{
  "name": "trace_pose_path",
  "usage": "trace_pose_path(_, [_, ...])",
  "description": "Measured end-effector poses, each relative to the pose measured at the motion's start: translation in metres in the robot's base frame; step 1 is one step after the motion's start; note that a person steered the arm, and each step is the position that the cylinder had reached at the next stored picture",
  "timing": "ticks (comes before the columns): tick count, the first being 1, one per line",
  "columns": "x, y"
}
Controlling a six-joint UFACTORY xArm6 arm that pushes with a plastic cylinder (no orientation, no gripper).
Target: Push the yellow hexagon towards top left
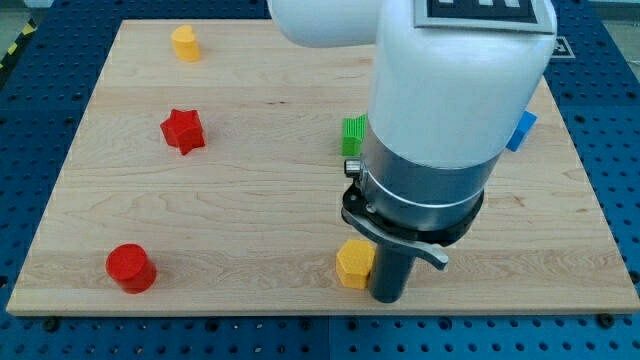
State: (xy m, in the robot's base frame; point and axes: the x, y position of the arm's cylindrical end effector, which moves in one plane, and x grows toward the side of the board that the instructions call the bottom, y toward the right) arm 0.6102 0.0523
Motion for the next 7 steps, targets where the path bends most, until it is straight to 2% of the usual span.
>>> trace_pose_path(1, [-0.010, -0.005])
trace_pose_path(3, [0.002, -0.015])
trace_pose_path(7, [-0.005, -0.020])
